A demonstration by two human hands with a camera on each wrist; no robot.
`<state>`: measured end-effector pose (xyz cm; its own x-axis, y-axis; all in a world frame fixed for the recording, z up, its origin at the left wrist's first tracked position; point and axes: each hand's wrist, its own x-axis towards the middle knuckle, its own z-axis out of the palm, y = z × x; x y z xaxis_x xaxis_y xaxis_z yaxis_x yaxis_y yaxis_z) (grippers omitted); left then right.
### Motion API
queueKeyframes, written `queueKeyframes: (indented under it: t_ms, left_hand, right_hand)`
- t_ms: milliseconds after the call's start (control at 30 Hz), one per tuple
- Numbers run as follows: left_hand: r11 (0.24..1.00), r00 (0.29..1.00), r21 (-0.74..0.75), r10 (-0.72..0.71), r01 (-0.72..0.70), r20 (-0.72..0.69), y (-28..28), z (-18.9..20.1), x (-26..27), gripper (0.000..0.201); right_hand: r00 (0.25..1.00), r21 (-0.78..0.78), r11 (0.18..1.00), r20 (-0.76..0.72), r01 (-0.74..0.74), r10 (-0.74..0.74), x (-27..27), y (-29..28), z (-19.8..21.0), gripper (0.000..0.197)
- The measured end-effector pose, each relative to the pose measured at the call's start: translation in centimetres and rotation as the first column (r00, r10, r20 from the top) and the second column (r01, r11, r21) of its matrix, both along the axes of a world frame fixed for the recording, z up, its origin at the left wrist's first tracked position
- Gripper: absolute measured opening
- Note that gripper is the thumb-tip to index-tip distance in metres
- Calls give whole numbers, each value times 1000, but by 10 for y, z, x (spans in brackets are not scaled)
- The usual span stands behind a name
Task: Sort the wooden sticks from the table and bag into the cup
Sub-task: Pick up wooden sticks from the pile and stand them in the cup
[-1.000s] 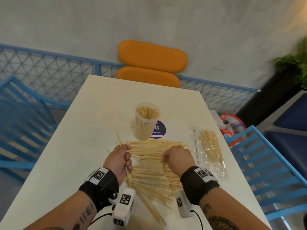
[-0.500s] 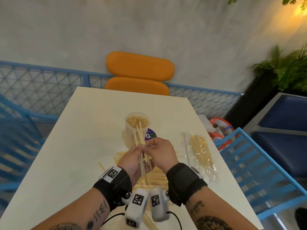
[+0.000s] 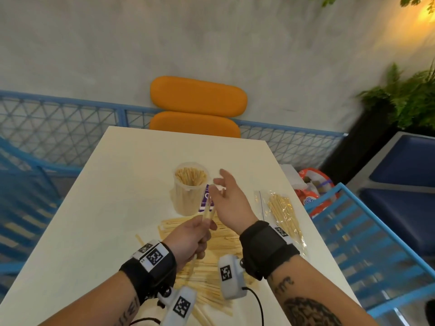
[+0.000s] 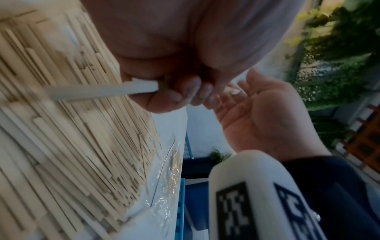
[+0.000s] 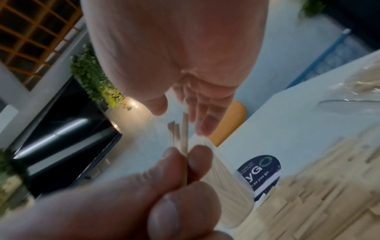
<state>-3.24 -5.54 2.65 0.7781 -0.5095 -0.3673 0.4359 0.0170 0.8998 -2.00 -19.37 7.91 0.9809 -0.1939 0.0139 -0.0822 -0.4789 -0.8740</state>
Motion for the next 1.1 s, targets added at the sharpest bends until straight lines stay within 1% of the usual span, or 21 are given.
queueKeyframes:
  t_ms: [67, 133, 200, 267, 333, 367, 433, 500, 567, 600, 633, 667, 733, 867, 900, 933, 1000, 1033, 1067, 1100]
  left_hand:
    - [1000, 999, -8, -25, 25, 35, -1, 5, -2, 25]
    - [1000, 999, -17, -5, 6, 54, -2, 10, -2, 23]
    - [1000, 998, -16, 13, -12, 61, -1, 12, 0, 24]
    - [999, 997, -33, 34, -31, 72, 1, 11, 4, 22]
    - [990, 986, -70, 131, -125, 101, 3, 12, 13, 20]
    - [977, 972, -100, 202, -191, 120, 4, 14, 19, 20]
    - [931, 929, -195, 339, -308, 151, 5, 26, 29, 25]
    - [877, 889, -296, 433, -379, 146, 5, 38, 37, 29]
    - [844, 877, -349, 468, -407, 111, 3, 44, 41, 28]
    - [843, 881, -352, 464, -408, 90, 1, 45, 40, 27]
    - [853, 889, -335, 451, -401, 83, 0, 44, 38, 26]
    - [867, 895, -311, 435, -388, 95, -2, 42, 36, 24]
    - [887, 904, -279, 412, -368, 115, -5, 36, 31, 22]
    - [910, 917, -243, 374, -336, 135, -7, 35, 29, 19]
    - [917, 918, -226, 366, -329, 151, -7, 36, 30, 18]
    - [924, 919, -208, 358, -322, 163, -8, 38, 31, 18]
    - [942, 926, -153, 324, -297, 195, -10, 38, 31, 17]
    - [955, 932, -113, 292, -273, 214, -11, 38, 31, 16]
    - [967, 938, -68, 256, -247, 233, -11, 37, 30, 13]
    - [974, 943, -28, 223, -223, 246, -11, 37, 30, 12]
  right_hand:
    - [996, -102, 991, -39, -82, 78, -2, 5, -1, 33]
    - [984, -119, 979, -91, -163, 153, -7, 10, -6, 28]
    - [973, -42, 977, -112, -208, 202, -13, 13, -11, 27]
    - [980, -9, 981, -60, -193, 192, -12, 8, -15, 36]
    - [990, 83, 988, -46, -132, 136, -10, 2, -18, 41]
    - [989, 166, 980, -84, -109, 124, -13, 1, -19, 41]
    - [961, 365, 927, -216, -86, 175, -22, 4, -20, 43]
    - [911, 544, 836, -309, -67, 274, -34, 11, -23, 46]
    - [882, 689, 724, -314, -44, 352, -40, 17, -28, 48]
    - [881, 730, 683, -299, -36, 366, -41, 20, -28, 47]
    - [886, 758, 652, -278, -34, 370, -42, 22, -28, 43]
    - [894, 769, 637, -256, -42, 367, -41, 24, -28, 39]
    - [910, 755, 652, -223, -66, 350, -40, 27, -28, 30]
    - [939, 581, 804, -194, -124, 285, -39, 22, -30, 19]
    - [944, 538, 832, -187, -133, 272, -40, 22, -29, 18]
    - [949, 511, 848, -177, -137, 260, -41, 21, -28, 20]
    - [959, 513, 849, -152, -129, 238, -41, 22, -28, 22]
    - [962, 544, 830, -137, -126, 235, -40, 22, -29, 17]
    - [965, 581, 804, -116, -126, 235, -39, 23, -29, 17]
    - [967, 615, 779, -107, -119, 232, -38, 23, -30, 26]
